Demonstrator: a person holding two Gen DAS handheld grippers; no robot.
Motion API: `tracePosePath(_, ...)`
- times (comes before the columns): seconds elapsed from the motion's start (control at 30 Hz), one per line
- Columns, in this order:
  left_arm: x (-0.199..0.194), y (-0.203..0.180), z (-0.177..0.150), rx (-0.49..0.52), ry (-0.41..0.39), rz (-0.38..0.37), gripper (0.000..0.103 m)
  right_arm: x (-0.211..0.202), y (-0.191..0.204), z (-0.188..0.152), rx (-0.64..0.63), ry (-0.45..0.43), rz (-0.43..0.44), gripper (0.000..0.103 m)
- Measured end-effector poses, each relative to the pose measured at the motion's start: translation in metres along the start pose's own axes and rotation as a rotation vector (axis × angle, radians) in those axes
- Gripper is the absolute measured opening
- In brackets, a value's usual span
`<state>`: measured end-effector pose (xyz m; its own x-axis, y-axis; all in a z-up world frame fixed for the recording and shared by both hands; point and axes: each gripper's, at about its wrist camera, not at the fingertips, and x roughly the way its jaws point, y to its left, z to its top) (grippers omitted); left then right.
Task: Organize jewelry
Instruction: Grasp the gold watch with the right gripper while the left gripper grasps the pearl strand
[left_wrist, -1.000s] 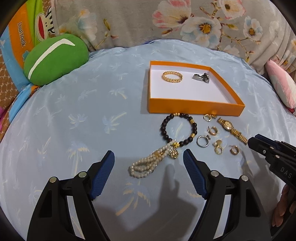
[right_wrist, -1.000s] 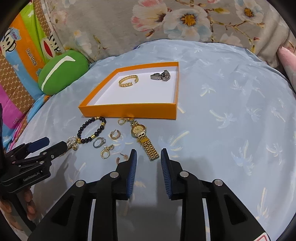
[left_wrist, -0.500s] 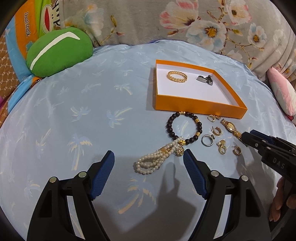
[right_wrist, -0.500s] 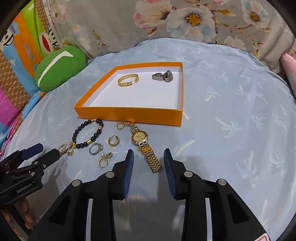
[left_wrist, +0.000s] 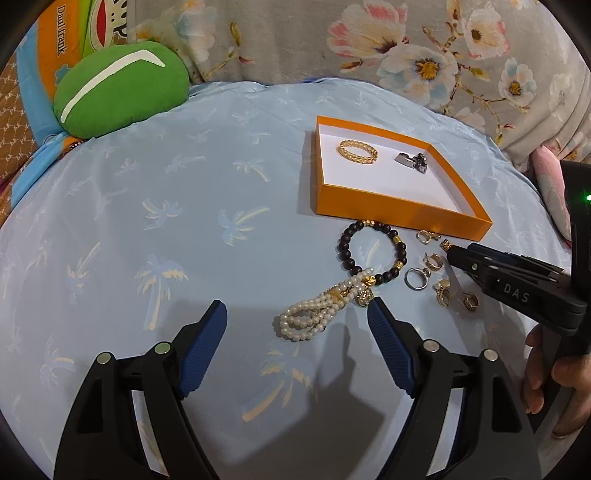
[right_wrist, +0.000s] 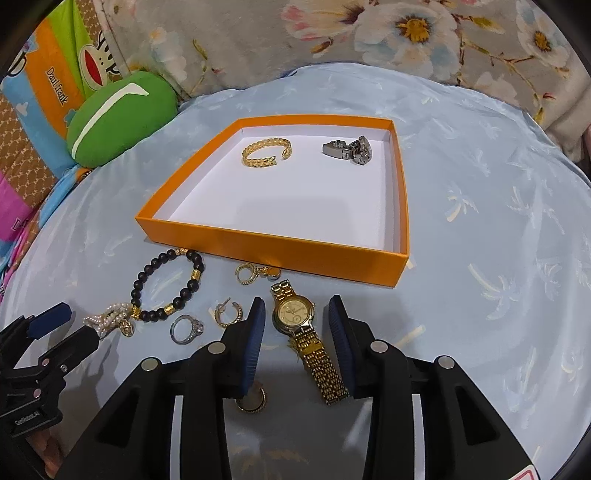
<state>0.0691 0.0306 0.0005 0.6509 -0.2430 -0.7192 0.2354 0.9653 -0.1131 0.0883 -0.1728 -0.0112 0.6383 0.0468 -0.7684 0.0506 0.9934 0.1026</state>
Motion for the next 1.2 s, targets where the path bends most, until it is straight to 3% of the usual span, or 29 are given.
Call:
tracePosePath(0.07, -0.001, 0.002, -0.001, -0.003, 0.002, -0.004, 0.077, -0.001, 0.0, -0.001, 0.001, 0.0, -0.003, 0.035)
tracePosePath(0.17, -0.002, 0.003, -0.002, -0.001, 0.003, -0.007, 0.077, -0.002, -0.001, -0.002, 0.002, 0.0, -0.008, 0.022)
tracePosePath(0.6, -0.019, 0.024, -0.011, 0.024, -0.026, -0.011, 0.077, -0.032, -0.02, -0.035, 0.108, -0.02, -0.002, 0.021)
tracePosePath(0.9, -0.003, -0.006, -0.002, 0.162, 0.0, -0.029, 0.076, -0.041, -0.024, -0.047, 0.136, -0.025, 0.002, 0.021)
tracePosePath(1.2, 0.021, -0.03, 0.006, 0.222, 0.062, -0.058, 0.058, -0.041, -0.025, -0.047, 0.137, -0.025, 0.002, 0.022)
